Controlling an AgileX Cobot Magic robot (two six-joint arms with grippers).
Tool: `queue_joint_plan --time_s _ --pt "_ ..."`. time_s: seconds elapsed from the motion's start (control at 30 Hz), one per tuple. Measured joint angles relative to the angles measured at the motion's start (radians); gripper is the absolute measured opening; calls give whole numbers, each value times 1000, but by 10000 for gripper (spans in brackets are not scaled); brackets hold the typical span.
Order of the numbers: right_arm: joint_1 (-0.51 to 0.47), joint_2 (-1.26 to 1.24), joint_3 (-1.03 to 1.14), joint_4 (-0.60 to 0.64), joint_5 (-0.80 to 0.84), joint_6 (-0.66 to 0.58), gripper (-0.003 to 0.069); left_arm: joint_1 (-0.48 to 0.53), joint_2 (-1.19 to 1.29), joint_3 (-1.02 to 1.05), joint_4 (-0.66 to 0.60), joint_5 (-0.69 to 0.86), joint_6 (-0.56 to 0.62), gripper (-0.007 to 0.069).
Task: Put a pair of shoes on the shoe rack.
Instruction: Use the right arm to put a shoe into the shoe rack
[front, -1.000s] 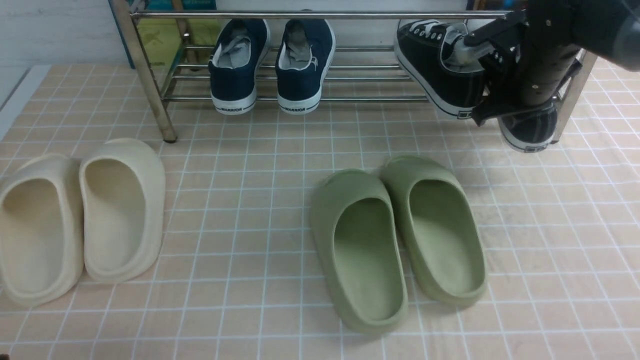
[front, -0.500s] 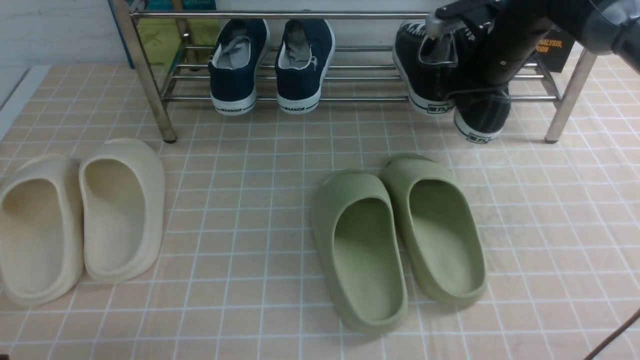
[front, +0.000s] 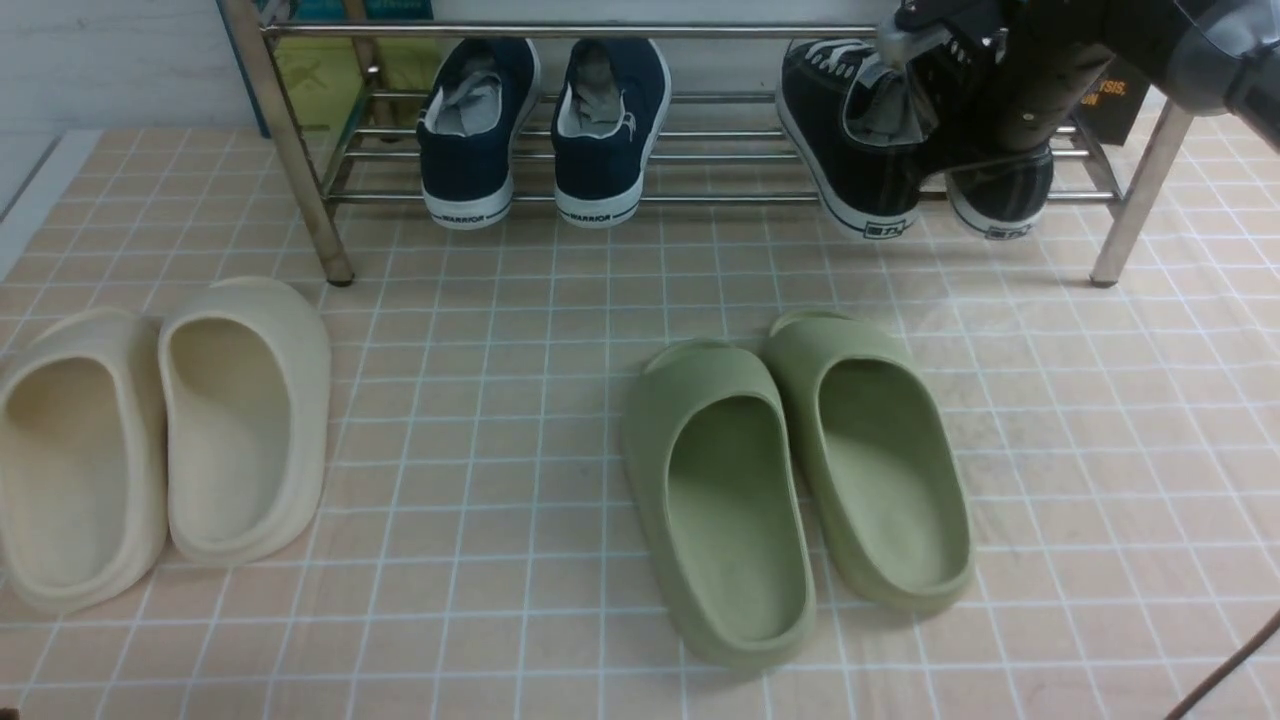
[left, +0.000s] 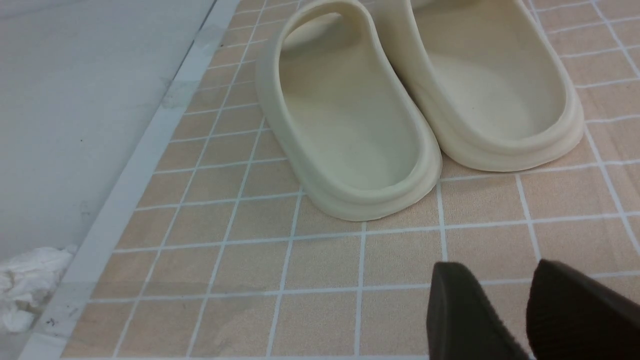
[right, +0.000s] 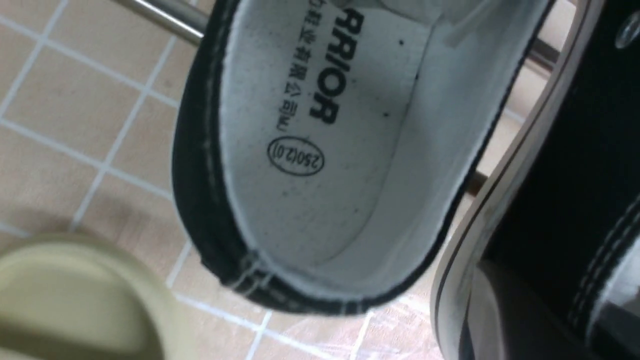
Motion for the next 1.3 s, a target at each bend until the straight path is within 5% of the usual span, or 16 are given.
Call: queue_joint_plan --time_s 0.5,0.73,0.9,1.07,1.3 --pt "-1 29 0 -1 -46 4 63 0 0 0 0 0 0 238" --pt "-1 -26 -10 -11 -26 62 330 0 0 0 0 0 0 238" --pt "-1 -84 -12 -11 74 79 443 0 0 0 0 0 0 238" --pt "-1 -115 -15 -11 207 65 418 0 0 0 0 0 0 238" --pt "2 -210 45 25 236 49 197 0 0 0 0 0 0 238"
